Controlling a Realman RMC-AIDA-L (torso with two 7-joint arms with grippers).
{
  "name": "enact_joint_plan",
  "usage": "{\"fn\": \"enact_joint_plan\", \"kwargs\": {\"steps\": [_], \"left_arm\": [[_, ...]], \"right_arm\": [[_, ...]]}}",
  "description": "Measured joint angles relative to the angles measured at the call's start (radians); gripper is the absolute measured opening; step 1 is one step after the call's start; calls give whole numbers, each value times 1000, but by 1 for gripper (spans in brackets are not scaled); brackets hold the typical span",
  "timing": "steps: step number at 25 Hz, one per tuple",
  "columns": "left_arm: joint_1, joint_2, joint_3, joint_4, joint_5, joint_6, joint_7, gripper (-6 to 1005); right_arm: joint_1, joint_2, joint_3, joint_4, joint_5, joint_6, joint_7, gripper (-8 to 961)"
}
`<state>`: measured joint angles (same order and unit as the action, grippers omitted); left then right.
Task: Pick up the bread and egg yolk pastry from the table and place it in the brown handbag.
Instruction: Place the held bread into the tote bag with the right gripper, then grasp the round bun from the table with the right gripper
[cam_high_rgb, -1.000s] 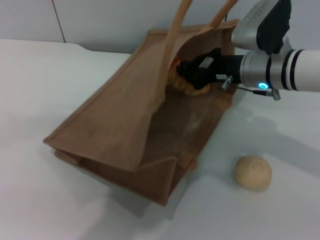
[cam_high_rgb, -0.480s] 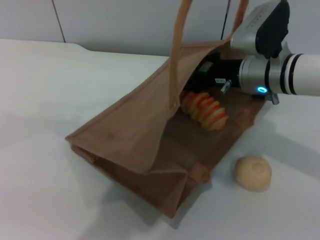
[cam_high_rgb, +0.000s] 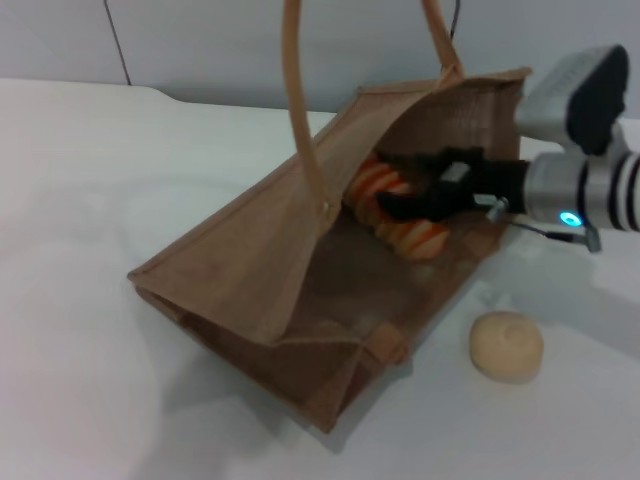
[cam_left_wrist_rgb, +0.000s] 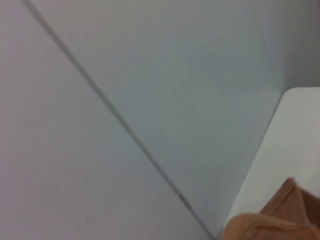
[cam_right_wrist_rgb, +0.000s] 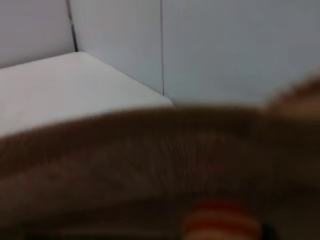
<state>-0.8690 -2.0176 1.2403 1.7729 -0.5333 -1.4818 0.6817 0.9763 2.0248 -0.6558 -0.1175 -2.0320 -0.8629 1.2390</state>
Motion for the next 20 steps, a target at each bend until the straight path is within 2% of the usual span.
{"fn": "enact_joint_plan", "kwargs": {"steps": [5,9,14,20], "left_arm": [[11,1,-1,-2,40,13,1,107],[11,1,-1,-2,54,16,1,106],[12,5,-2,-3,58,19,1,105],[12,12,-2,-4,63,28,4,104]], "right_arm": [[-87,1,-48,-129,-68,-82,148,882],[-179,4,-58,-337,-147,-208,284,880],[-270,5,-62,-555,-163,-418,409,880],[-296,6,-131,-703,-283,-589,534,879]]}}
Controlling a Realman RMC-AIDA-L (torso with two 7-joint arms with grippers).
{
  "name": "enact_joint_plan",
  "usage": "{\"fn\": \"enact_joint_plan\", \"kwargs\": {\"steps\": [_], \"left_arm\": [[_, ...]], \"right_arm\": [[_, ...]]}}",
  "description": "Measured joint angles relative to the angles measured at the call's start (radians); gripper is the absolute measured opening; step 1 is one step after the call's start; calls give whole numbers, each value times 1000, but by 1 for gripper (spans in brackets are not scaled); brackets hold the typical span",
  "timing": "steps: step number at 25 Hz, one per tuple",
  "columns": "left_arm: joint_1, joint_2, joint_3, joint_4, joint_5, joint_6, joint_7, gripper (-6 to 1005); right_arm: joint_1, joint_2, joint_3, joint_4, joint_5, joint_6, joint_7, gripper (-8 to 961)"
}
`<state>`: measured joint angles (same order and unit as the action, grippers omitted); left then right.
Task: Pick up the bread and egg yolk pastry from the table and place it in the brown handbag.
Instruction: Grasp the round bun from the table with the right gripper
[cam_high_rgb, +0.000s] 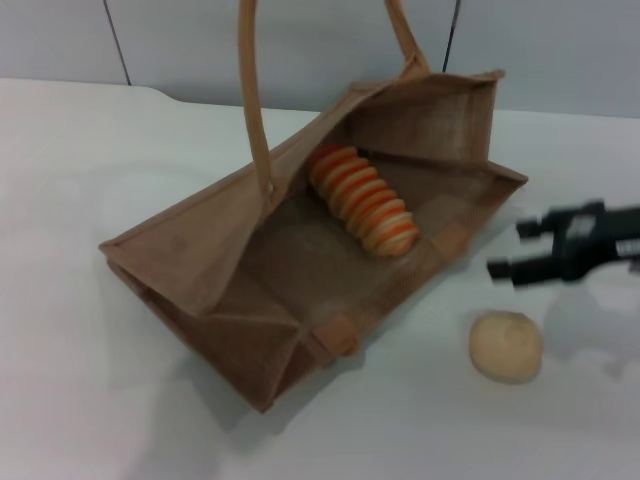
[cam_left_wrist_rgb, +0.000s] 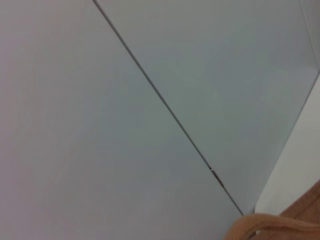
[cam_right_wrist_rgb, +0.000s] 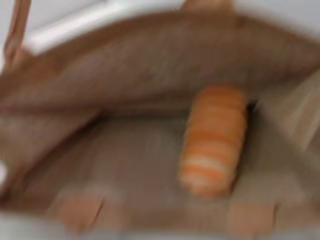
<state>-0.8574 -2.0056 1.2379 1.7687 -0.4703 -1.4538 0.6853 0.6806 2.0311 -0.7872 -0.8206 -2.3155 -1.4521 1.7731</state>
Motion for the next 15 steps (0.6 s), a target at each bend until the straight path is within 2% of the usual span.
{"fn": "enact_joint_plan", "kwargs": {"steps": [6,15], "left_arm": [[-1,1,0,-9,22,10,3,103],[-3,3,0,-34,24,12,4,104]], "right_arm": [[8,1,-132,-26,-92,-90,111,879],[13,-1,-213,-76,-117,-134,185,880]]}}
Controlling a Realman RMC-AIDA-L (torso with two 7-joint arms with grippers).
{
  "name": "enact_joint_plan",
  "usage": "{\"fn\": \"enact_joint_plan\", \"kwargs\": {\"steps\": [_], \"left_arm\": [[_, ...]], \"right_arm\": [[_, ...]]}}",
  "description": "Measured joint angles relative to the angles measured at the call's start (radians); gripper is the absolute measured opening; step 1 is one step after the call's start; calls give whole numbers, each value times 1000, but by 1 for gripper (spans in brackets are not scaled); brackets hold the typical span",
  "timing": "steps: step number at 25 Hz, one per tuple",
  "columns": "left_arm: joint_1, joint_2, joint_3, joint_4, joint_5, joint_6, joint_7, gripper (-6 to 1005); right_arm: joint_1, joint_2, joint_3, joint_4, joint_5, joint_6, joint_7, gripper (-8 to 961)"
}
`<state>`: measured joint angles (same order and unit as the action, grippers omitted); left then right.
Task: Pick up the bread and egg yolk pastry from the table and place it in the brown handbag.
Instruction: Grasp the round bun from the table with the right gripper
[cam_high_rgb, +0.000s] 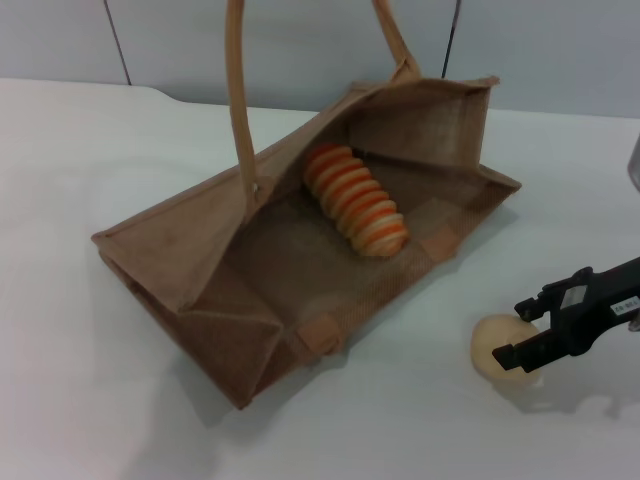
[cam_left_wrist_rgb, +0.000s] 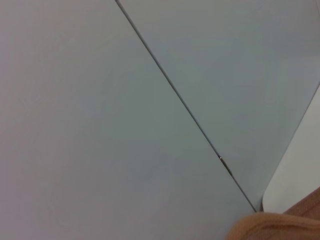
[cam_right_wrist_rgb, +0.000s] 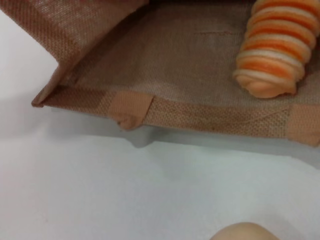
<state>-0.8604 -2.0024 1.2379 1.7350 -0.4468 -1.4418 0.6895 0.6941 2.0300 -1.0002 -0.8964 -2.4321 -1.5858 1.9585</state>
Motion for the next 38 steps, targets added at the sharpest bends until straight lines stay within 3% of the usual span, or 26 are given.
{"fn": "enact_joint_plan", "kwargs": {"steps": [19,27,38], "left_arm": [[-5,1,9,-19,2,15,8,103],[-4,1,5,-20,2,15,10,103],[-1,0,5,-20,9,16,10,104]], "right_arm": [[11,-6,-2,-29,-7,16,23,880],[71,-5,-3,83,-56,47,21,884],[76,-4,-2,106,-69,107,23,888]]}}
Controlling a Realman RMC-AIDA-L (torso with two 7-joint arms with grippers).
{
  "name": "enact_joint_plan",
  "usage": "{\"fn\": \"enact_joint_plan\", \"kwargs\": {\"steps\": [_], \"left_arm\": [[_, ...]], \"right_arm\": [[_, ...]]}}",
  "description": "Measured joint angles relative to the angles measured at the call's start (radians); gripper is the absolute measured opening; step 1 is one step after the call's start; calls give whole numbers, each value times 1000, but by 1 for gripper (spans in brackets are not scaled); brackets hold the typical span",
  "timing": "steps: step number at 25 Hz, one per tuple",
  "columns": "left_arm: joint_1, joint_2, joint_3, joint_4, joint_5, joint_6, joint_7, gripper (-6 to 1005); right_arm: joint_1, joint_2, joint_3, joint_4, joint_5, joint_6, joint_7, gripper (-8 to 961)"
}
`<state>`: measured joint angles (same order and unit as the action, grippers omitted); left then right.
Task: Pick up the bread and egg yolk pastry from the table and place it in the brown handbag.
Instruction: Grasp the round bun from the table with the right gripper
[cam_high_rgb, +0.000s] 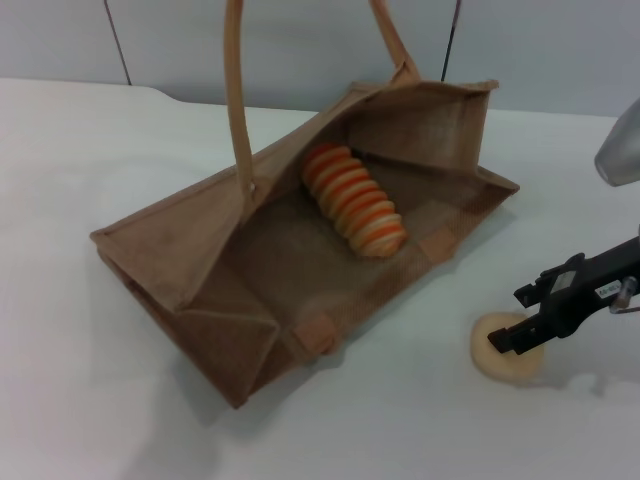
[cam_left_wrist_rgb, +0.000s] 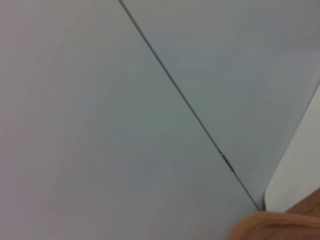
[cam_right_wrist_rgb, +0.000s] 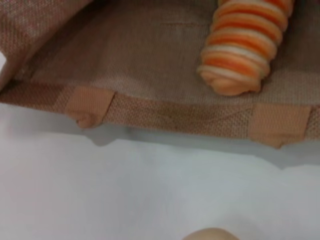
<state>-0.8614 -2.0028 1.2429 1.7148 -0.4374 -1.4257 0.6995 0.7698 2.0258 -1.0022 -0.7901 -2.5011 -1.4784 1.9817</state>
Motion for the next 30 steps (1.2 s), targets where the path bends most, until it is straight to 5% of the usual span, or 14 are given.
{"fn": "enact_joint_plan", "kwargs": {"steps": [21,26,30], "left_arm": [[-1,-11,7,-20,17,11,1,104],[-1,-11,7,-21,17,12,1,103],[0,-11,7,-21,17,12,2,104]], "right_arm": [[24,0,-27,75,-13,3,-1,871],[31,-1,-30,87,-13,3,3,704],[34,-1,-27,89,-11,2,23,665]]}}
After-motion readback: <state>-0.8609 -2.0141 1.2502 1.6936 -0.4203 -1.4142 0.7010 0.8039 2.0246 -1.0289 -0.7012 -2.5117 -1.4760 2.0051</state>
